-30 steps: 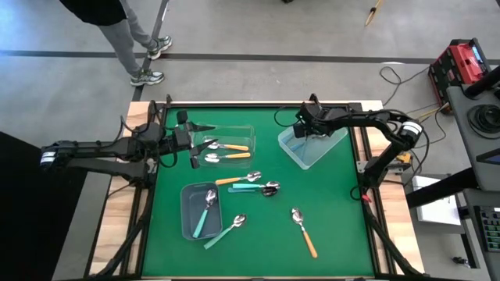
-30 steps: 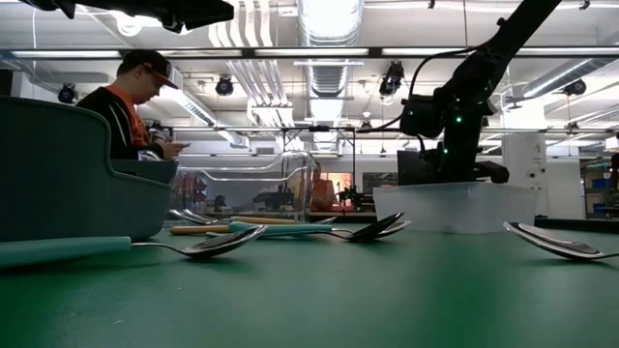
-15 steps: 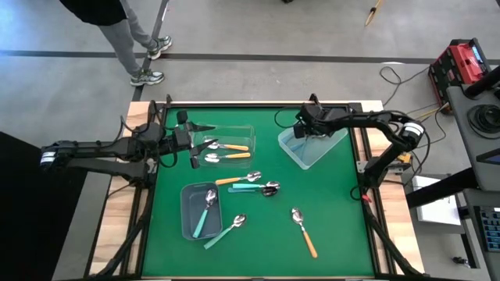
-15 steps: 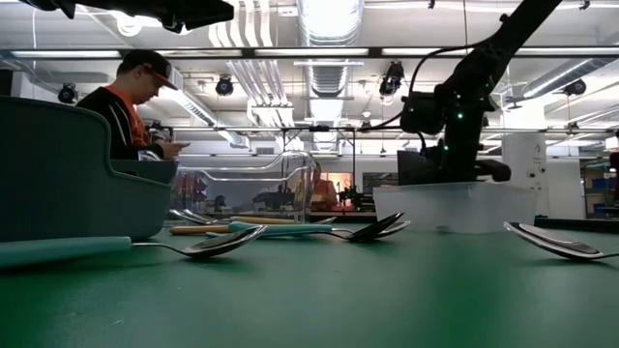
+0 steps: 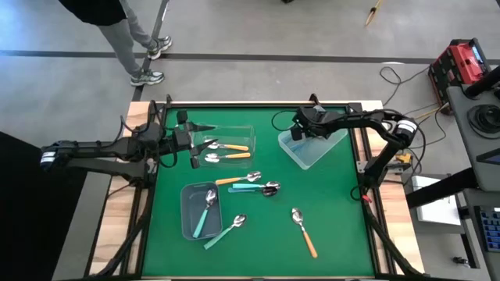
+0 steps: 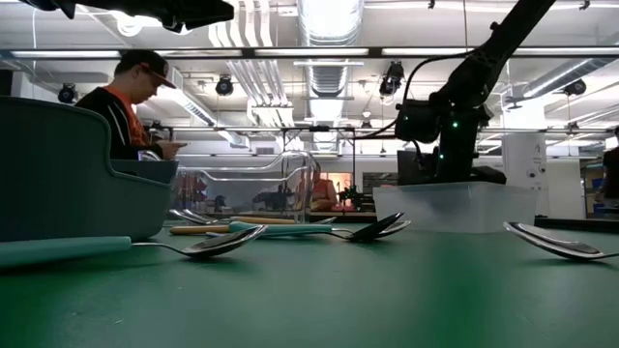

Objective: Sort silverware by color (type)
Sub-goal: Put the blue spoon into the white bin

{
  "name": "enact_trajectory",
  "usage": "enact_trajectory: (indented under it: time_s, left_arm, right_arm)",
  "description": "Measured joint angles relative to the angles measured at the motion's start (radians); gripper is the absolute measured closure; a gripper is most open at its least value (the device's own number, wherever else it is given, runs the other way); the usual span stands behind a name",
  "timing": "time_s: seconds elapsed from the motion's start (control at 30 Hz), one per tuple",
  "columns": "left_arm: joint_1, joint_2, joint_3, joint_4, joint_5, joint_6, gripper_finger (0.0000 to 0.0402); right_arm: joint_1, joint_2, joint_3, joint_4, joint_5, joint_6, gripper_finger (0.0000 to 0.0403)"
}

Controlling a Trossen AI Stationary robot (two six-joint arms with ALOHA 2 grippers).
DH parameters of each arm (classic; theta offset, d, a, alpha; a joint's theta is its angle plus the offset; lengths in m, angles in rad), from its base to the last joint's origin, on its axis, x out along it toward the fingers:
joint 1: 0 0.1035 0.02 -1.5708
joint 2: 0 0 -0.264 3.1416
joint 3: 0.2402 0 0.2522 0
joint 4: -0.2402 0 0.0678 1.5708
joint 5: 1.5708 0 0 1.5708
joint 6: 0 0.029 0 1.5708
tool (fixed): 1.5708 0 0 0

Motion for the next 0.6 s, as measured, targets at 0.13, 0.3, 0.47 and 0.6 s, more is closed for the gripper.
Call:
enact_trajectory:
  time_s: [0.13,0.3,0.47,0.6]
  left_arm:
    - [0.000,0.000,0.000,0.000,0.000,0.000,0.0239]
    - [0.000,0.000,0.000,0.000,0.000,0.000,0.0239]
    - [0.000,0.000,0.000,0.000,0.000,0.000,0.0239]
    - [0.000,0.000,0.000,0.000,0.000,0.000,0.0239]
  right_arm:
    - [0.000,-0.005,0.000,-0.017,0.022,0.009,0.0394]
    - [0.000,-0.009,0.001,-0.074,0.024,0.022,0.0394]
    - [0.001,-0.015,0.001,-0.131,0.024,0.043,0.0394]
    - [0.002,-0.040,0.000,-0.138,0.021,0.045,0.0394]
